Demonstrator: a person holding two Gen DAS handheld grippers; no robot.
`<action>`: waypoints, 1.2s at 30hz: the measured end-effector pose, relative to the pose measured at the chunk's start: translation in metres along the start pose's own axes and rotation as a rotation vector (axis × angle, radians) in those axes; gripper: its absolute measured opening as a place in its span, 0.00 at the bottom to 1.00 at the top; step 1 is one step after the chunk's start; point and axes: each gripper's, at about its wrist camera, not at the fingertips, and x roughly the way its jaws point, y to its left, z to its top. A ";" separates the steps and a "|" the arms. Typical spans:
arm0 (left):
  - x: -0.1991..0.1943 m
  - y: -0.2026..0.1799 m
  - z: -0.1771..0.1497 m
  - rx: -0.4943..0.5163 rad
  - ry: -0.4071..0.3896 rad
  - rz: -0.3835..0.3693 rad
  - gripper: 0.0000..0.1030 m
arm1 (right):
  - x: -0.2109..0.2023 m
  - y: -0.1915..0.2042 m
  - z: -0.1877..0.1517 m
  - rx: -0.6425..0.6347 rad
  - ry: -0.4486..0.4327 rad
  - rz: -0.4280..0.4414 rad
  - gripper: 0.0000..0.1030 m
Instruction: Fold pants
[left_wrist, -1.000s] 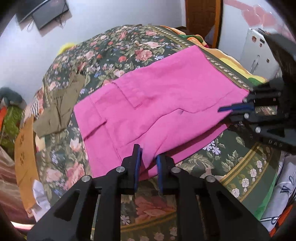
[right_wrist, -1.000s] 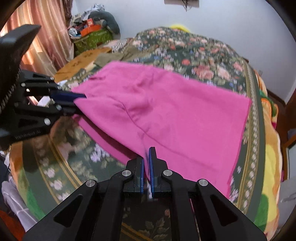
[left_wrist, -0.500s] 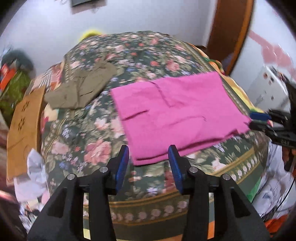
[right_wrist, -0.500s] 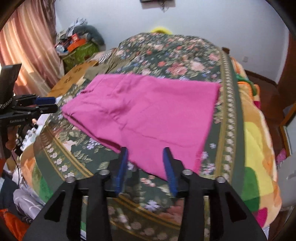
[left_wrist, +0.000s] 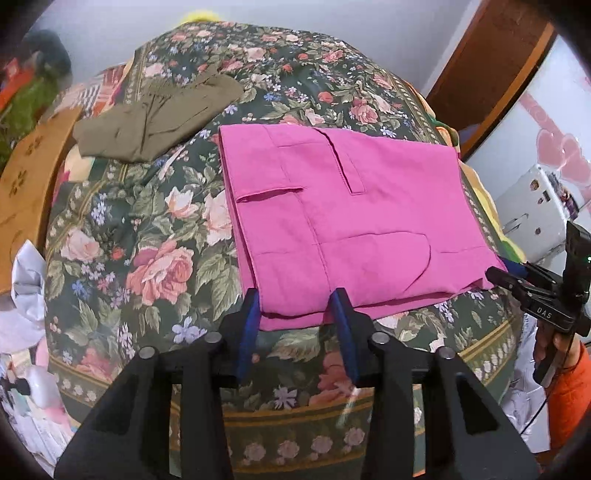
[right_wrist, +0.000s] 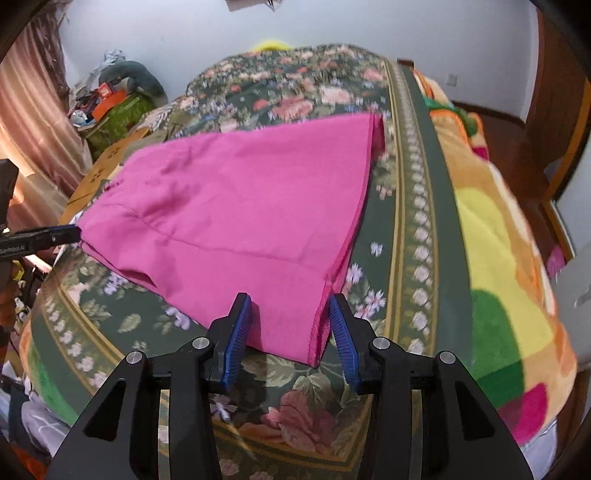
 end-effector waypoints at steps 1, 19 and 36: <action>-0.001 -0.001 0.000 0.005 -0.003 -0.011 0.20 | 0.001 -0.001 -0.002 0.005 -0.006 0.005 0.39; 0.001 0.011 -0.012 0.004 -0.022 0.094 0.16 | -0.001 -0.011 -0.007 0.015 -0.015 0.011 0.39; -0.022 0.018 0.052 0.025 -0.131 0.096 0.41 | -0.022 -0.032 0.054 0.033 -0.114 -0.055 0.39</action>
